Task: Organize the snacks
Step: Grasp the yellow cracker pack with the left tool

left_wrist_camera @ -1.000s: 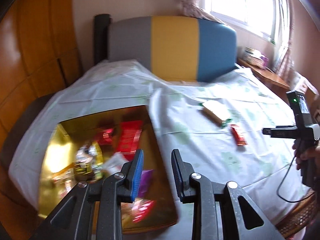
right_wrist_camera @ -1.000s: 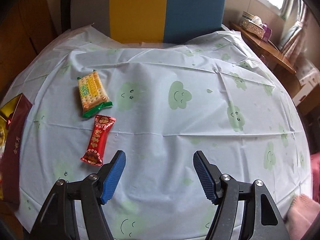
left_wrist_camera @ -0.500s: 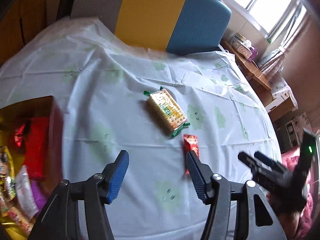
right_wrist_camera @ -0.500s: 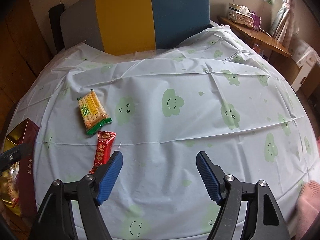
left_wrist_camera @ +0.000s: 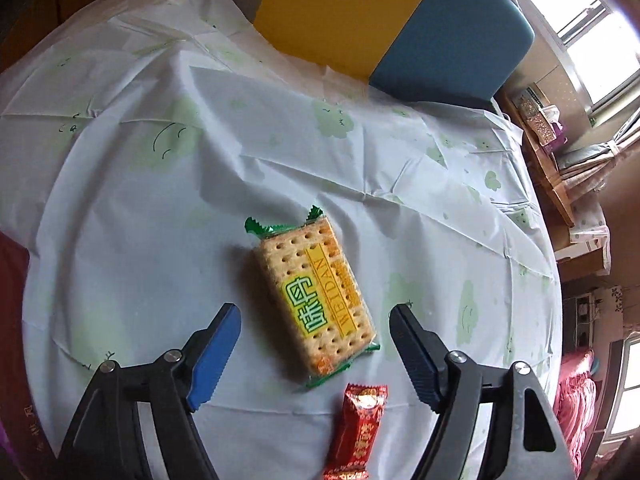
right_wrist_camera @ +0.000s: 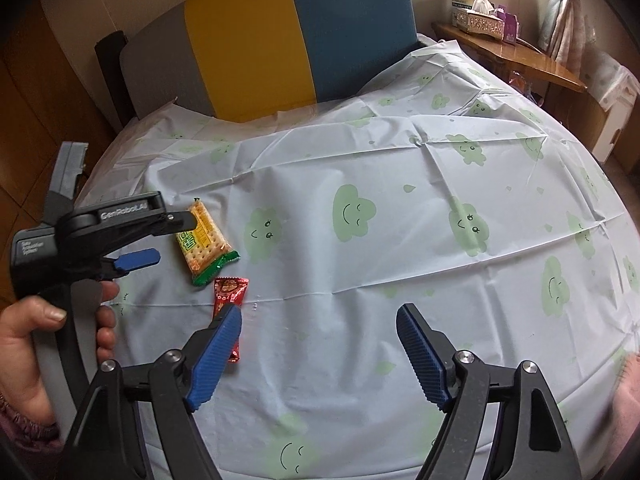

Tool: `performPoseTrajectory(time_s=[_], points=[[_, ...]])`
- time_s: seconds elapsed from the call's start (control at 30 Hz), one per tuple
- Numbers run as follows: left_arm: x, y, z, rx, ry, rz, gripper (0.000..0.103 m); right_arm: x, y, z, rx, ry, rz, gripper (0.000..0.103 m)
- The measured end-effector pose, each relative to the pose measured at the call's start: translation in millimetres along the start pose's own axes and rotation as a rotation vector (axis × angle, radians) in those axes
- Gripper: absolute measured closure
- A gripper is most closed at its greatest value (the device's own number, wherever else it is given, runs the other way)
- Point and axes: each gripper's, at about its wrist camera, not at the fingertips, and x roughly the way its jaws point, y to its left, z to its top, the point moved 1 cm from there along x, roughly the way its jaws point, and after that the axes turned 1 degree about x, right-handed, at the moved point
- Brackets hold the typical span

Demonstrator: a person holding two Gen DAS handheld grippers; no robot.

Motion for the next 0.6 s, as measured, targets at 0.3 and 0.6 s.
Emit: performPoseTrajectory(time_s=[0.3, 0.6], points=[[30.1, -21.6, 6.1, 0.059, 0.005, 0.145, 0.026, -0.3, -0.4, -0.4, 0.001, 0.005, 0.006, 0.021], [9.6, -10.6, -21.8, 0.172, -0.029, 0.132, 0.049, 0.6, -5.3, 0.1, 0.009, 0.0, -0.02, 0.021]])
